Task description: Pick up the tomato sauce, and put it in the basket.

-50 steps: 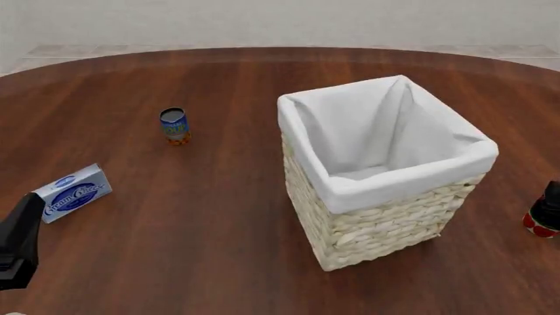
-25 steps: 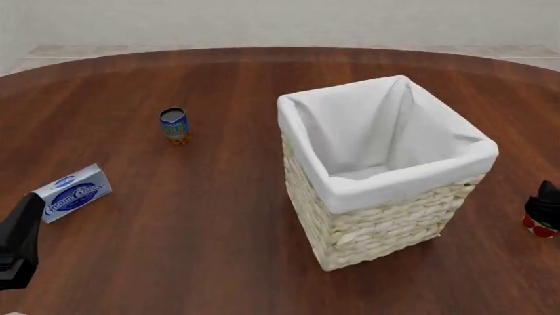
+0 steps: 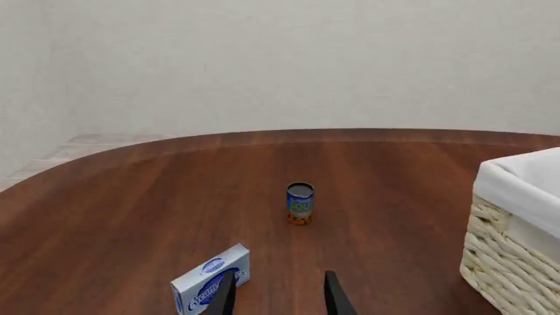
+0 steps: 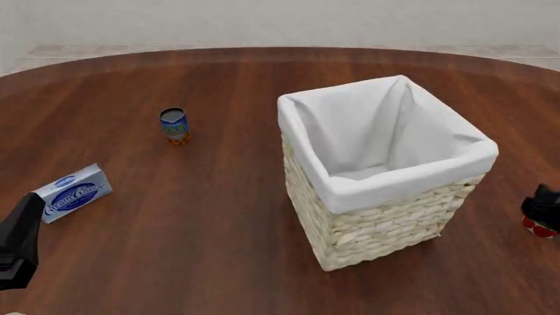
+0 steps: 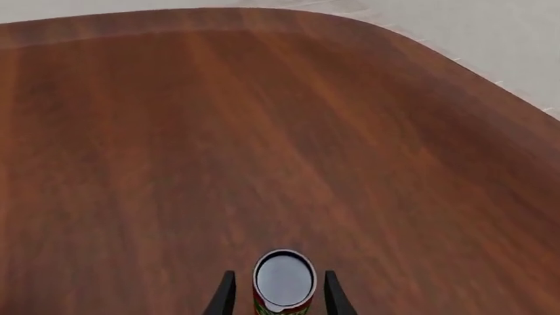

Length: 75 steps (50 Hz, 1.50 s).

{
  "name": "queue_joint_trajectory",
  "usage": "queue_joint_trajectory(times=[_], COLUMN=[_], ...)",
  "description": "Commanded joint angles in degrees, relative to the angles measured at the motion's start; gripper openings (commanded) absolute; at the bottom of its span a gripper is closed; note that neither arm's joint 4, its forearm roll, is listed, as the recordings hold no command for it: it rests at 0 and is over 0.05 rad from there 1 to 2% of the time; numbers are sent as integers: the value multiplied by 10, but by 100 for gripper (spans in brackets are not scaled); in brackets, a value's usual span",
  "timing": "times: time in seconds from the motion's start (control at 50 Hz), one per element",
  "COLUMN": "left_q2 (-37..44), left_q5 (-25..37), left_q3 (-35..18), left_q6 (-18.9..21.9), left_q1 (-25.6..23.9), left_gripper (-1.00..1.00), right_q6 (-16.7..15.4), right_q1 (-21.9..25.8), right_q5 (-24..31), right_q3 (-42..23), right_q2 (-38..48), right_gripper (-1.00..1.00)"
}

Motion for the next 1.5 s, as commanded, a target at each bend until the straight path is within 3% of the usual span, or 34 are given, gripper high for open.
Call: queue_joint_trajectory(times=[0.02, 0.7, 0.74, 0.76, 0.78, 0.8, 0.82, 0.86, 0.88, 1.02, 1.08, 1.22, 1.5], left_q2=[0, 0, 0, 0, 0, 0, 0, 0, 0, 0, 0, 0, 0], left_q5=[0, 0, 0, 0, 0, 0, 0, 0, 0, 0, 0, 0, 0], left_q3=[0, 0, 0, 0, 0, 0, 0, 0, 0, 0, 0, 0, 0], left_q6=[0, 0, 0, 0, 0, 0, 0, 0, 0, 0, 0, 0, 0], left_q1=[0, 0, 0, 0, 0, 0, 0, 0, 0, 0, 0, 0, 0], left_gripper=[100, 100, 100, 100, 100, 100, 100, 100, 100, 100, 100, 100, 100], right_q6=[-3, -9, -6, 15, 15, 43, 36, 51, 36, 34, 13, 16, -14], right_q1=[-8, -17, -14, 9, 9, 22, 18, 30, 25, 33, 39, 44, 51], right_q5=[-32, -69, -69, -70, -70, -70, -70, -71, -70, -70, -70, -70, -16], right_q3=[-22, -77, -79, -74, -74, -64, -65, -57, -60, -51, -44, -26, 7], right_q2=[69, 208, 213, 206, 206, 185, 189, 172, 180, 163, 151, 128, 21], right_gripper=[100, 100, 100, 100, 100, 100, -100, -100, -100, -100, -100, -100, -100])
